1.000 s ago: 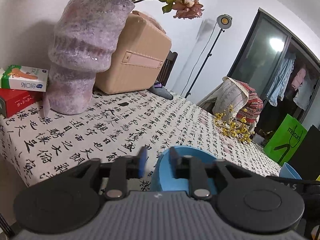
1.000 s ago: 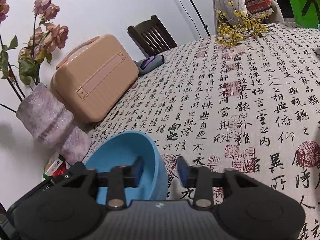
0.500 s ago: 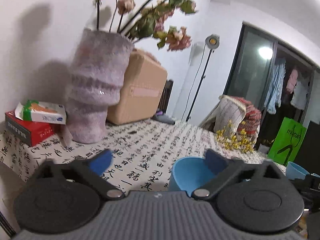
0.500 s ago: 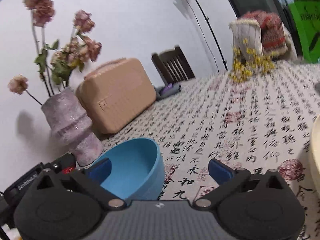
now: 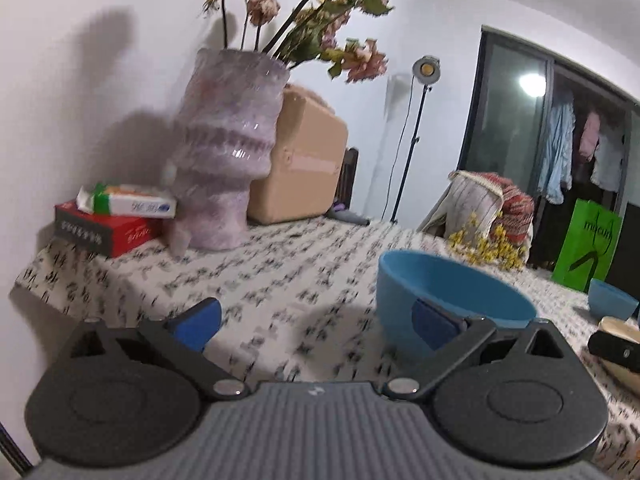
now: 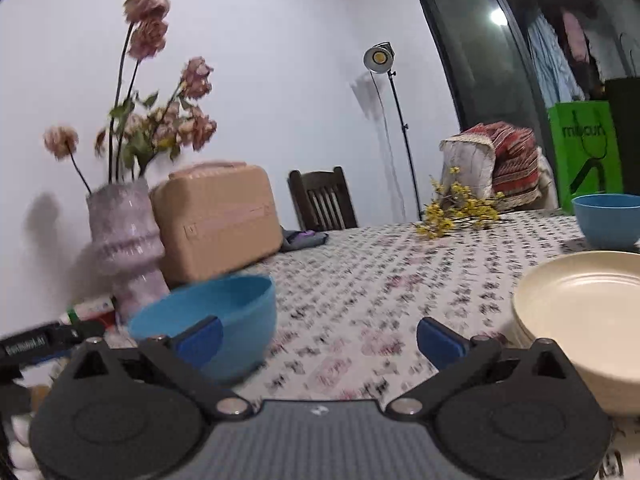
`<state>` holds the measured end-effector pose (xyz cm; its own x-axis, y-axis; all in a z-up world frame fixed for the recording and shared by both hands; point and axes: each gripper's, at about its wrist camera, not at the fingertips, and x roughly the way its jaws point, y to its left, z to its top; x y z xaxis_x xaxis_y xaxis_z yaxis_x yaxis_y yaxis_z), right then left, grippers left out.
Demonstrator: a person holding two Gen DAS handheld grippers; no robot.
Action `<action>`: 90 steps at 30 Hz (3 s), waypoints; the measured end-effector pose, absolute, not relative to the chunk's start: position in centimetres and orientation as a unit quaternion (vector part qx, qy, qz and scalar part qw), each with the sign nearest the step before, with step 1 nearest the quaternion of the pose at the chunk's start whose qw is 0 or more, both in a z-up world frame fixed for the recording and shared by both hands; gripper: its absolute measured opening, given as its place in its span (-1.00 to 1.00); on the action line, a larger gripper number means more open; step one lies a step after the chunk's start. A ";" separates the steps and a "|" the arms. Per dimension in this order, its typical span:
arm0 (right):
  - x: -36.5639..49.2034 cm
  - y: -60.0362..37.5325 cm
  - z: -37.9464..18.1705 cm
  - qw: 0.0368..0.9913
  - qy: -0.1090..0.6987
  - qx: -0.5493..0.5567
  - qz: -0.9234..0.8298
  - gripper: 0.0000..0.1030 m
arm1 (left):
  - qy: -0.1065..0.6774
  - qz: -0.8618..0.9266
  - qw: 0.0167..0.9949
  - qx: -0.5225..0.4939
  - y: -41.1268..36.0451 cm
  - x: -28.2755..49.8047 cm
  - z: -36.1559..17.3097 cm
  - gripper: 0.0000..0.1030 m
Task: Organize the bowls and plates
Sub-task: 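Withdraw both grippers back past the stack of cream plates, then move both grippers toward the two light-blue bowls beside the green bag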
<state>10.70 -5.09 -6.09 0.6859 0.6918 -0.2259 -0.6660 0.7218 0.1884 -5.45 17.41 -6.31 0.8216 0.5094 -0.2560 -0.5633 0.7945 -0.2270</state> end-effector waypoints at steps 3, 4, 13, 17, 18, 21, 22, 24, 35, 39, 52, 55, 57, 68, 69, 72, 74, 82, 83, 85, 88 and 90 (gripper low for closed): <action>10.0 -5.2 -7.3 0.919 0.151 0.029 0.364 1.00 | 0.101 0.285 0.943 -0.142 16.9 -6.0 -6.9 1.00; 9.9 -5.3 -7.6 0.918 0.155 0.029 0.364 1.00 | 0.102 0.285 0.943 -0.139 16.6 -6.1 -7.0 1.00; 8.9 -6.1 -8.1 0.914 0.152 0.047 0.374 1.00 | 0.102 0.272 0.949 -0.121 14.7 -6.2 -6.7 1.00; 8.3 -6.3 -8.0 0.913 0.148 0.046 0.378 1.00 | 0.107 0.260 0.954 -0.109 13.5 -5.9 -6.8 1.00; 8.2 -6.4 -8.0 0.913 0.148 0.045 0.377 1.00 | 0.106 0.258 0.954 -0.106 13.3 -6.0 -6.8 1.00; 8.0 -6.7 -8.0 0.919 0.151 0.043 0.363 1.00 | 0.106 0.253 0.956 -0.105 12.8 -5.9 -6.7 1.00; 8.0 -6.9 -8.0 0.920 0.154 0.045 0.358 1.00 | 0.106 0.251 0.956 -0.105 12.6 -5.9 -6.7 1.00; 8.0 -7.1 -8.1 0.920 0.161 0.048 0.355 1.00 | 0.105 0.246 0.958 -0.105 12.3 -5.9 -6.6 1.00; 6.5 -9.7 -7.8 0.933 0.143 0.046 0.326 1.00 | 0.096 0.184 0.975 -0.084 9.7 -4.6 -6.5 1.00; 6.1 -10.9 -7.6 0.939 0.132 0.050 0.312 1.00 | 0.088 0.154 0.981 -0.078 8.8 -4.0 -6.3 1.00; 6.1 -13.9 -6.4 0.963 0.113 0.044 0.241 1.00 | 0.075 0.055 0.993 -0.070 6.4 -1.0 -6.4 1.00; 6.4 -14.6 -6.1 0.968 0.113 0.051 0.220 1.00 | 0.076 0.035 0.994 -0.065 6.0 -0.2 -6.5 1.00; 6.5 -15.1 -5.9 0.971 0.113 0.054 0.205 1.00 | 0.079 0.021 0.994 -0.066 5.7 0.5 -6.6 1.00; 5.9 -18.9 -5.5 0.985 0.109 0.063 0.120 1.00 | 0.083 -0.052 0.994 -0.054 2.9 2.8 -6.2 1.00; 5.9 -19.2 -5.5 0.985 0.110 0.064 0.116 1.00 | 0.083 -0.054 0.994 -0.053 2.8 2.8 -6.2 1.00; 6.1 -19.9 -5.2 0.986 0.107 0.064 0.108 1.00 | 0.082 -0.051 0.994 -0.053 2.5 3.1 -6.0 1.00; 6.5 -20.2 -5.2 0.987 0.105 0.066 0.106 1.00 | 0.083 -0.049 0.994 -0.051 2.4 3.3 -5.9 1.00; 7.6 -21.5 -5.4 0.986 0.106 0.079 0.098 1.00 | 0.083 -0.051 0.994 -0.046 1.4 4.8 -5.4 1.00; 7.8 -21.7 -5.4 0.986 0.107 0.079 0.097 1.00 | 0.083 -0.051 0.994 -0.046 1.2 4.9 -5.4 1.00; 8.2 -22.0 -5.4 0.986 0.108 0.077 0.098 1.00 | 0.082 -0.048 0.994 -0.045 0.8 5.1 -5.3 1.00; 9.0 -22.6 -5.2 0.986 0.110 0.076 0.101 1.00 | 0.080 -0.041 0.995 -0.040 0.3 5.6 -5.1 1.00; 9.6 -23.0 -5.1 0.986 0.108 0.076 0.102 1.00 | 0.078 -0.032 0.996 -0.035 0.0 6.1 -4.8 1.00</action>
